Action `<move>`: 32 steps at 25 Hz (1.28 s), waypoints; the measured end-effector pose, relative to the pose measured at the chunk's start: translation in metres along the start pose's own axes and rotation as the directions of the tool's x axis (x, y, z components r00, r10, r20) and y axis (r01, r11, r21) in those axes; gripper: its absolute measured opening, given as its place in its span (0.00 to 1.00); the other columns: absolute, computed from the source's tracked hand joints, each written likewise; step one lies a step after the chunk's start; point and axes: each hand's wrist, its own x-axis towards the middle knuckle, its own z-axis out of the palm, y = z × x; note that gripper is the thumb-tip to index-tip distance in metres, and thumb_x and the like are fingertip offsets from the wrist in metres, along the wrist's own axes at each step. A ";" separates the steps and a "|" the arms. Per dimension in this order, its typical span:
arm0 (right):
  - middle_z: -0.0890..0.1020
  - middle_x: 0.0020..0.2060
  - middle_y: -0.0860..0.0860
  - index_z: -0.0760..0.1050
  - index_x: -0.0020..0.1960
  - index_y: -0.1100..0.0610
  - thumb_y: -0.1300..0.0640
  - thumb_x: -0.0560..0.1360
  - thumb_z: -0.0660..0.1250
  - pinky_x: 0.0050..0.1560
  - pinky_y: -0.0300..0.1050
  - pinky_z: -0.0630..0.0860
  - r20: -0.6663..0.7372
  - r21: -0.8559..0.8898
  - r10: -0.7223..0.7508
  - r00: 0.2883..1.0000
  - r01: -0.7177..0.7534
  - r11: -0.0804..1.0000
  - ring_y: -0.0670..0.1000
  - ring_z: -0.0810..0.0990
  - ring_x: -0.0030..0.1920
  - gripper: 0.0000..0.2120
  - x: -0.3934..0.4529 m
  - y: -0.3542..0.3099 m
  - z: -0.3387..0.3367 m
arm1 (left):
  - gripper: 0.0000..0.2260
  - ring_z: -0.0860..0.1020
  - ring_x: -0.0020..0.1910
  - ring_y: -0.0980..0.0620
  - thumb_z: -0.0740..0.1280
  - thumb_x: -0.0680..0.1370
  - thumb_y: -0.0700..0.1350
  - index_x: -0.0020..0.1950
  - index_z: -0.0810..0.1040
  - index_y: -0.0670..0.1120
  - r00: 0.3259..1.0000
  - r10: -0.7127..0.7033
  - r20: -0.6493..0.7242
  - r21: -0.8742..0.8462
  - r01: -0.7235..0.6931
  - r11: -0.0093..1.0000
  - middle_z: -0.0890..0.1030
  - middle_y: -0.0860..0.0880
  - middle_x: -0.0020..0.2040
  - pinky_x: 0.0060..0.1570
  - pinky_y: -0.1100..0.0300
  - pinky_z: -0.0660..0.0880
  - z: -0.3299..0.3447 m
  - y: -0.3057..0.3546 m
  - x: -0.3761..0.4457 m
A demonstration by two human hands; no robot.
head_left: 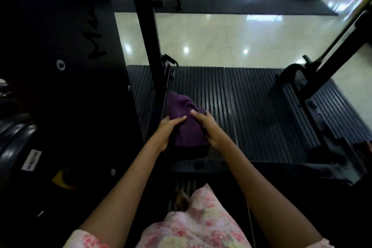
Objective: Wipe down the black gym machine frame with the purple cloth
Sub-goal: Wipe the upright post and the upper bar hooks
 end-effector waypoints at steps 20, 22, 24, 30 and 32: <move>0.80 0.50 0.55 0.72 0.58 0.62 0.58 0.73 0.72 0.48 0.41 0.79 0.135 -0.492 -0.329 0.934 0.352 0.797 0.50 0.80 0.48 0.17 0.022 -0.216 -0.080 | 0.06 0.80 0.50 0.52 0.66 0.79 0.45 0.54 0.79 0.48 0.952 0.306 0.020 -0.011 -0.306 0.952 0.82 0.49 0.50 0.52 0.58 0.77 0.120 0.114 0.059; 0.81 0.52 0.56 0.74 0.60 0.63 0.58 0.73 0.71 0.48 0.38 0.79 0.123 -0.430 -0.313 0.942 0.334 0.838 0.50 0.81 0.49 0.18 0.052 -0.230 -0.070 | 0.05 0.80 0.45 0.54 0.65 0.79 0.44 0.54 0.78 0.46 0.919 0.389 -0.069 -0.051 -0.392 0.918 0.82 0.50 0.47 0.45 0.64 0.79 0.119 0.136 0.080; 0.82 0.51 0.55 0.75 0.59 0.61 0.60 0.73 0.71 0.45 0.36 0.79 0.136 -0.362 -0.309 0.941 0.338 0.869 0.48 0.81 0.47 0.16 0.076 -0.241 -0.058 | 0.07 0.80 0.44 0.54 0.64 0.80 0.43 0.56 0.78 0.43 0.891 0.436 -0.129 -0.070 -0.447 0.892 0.81 0.49 0.45 0.40 0.67 0.78 0.116 0.157 0.100; 0.81 0.54 0.58 0.75 0.61 0.63 0.60 0.72 0.72 0.54 0.45 0.79 0.201 -0.373 -0.275 0.940 0.333 0.866 0.55 0.81 0.54 0.19 0.147 -0.278 -0.032 | 0.09 0.79 0.43 0.56 0.64 0.80 0.46 0.57 0.78 0.43 0.847 0.453 -0.277 -0.016 -0.476 0.879 0.81 0.50 0.46 0.37 0.69 0.77 0.104 0.191 0.152; 0.81 0.54 0.57 0.73 0.62 0.63 0.60 0.73 0.71 0.50 0.42 0.79 0.220 -0.349 -0.254 0.942 0.319 0.881 0.54 0.81 0.52 0.19 0.161 -0.280 -0.026 | 0.07 0.79 0.43 0.56 0.64 0.80 0.47 0.54 0.78 0.46 0.836 0.459 -0.302 0.006 -0.480 0.877 0.81 0.51 0.45 0.38 0.68 0.77 0.097 0.198 0.163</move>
